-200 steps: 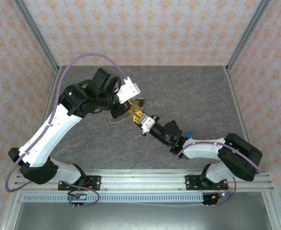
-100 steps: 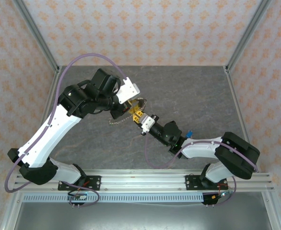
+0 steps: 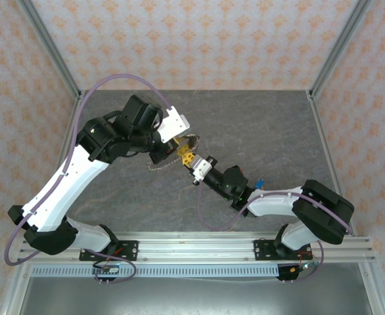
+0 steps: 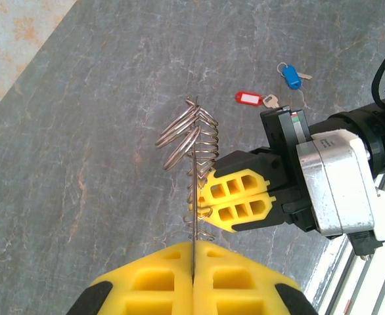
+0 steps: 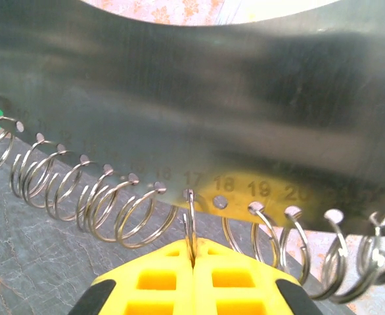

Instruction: Put the keys on the keyring

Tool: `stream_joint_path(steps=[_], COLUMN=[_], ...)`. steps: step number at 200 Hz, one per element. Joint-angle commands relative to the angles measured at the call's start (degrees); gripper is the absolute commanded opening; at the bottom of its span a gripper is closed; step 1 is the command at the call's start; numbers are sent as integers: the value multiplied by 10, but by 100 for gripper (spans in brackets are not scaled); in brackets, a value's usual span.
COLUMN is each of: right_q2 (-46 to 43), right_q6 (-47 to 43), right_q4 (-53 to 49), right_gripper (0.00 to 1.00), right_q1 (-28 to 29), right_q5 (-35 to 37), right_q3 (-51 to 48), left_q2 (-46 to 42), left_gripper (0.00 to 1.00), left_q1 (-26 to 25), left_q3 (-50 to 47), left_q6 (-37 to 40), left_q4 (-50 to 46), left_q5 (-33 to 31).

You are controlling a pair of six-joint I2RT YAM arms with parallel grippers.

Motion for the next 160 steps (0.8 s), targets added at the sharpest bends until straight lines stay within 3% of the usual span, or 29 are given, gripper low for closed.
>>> stream_joint_path(steps=[1, 94, 160], right_q2=[-7, -2, -4], right_q6=[13, 28, 20], right_q4=[23, 28, -1], right_gripper=[6, 12, 0], right_q1=[5, 4, 5], right_q5=[0, -13, -17], right_q3=[14, 22, 20], left_q2=[-14, -14, -17], left_gripper=[0, 0, 0], left_q1=[-3, -3, -4], left_q3=[-6, -7, -16], left_q6=[-7, -6, -14], left_q4=[11, 15, 24], left_q5=[-13, -10, -21])
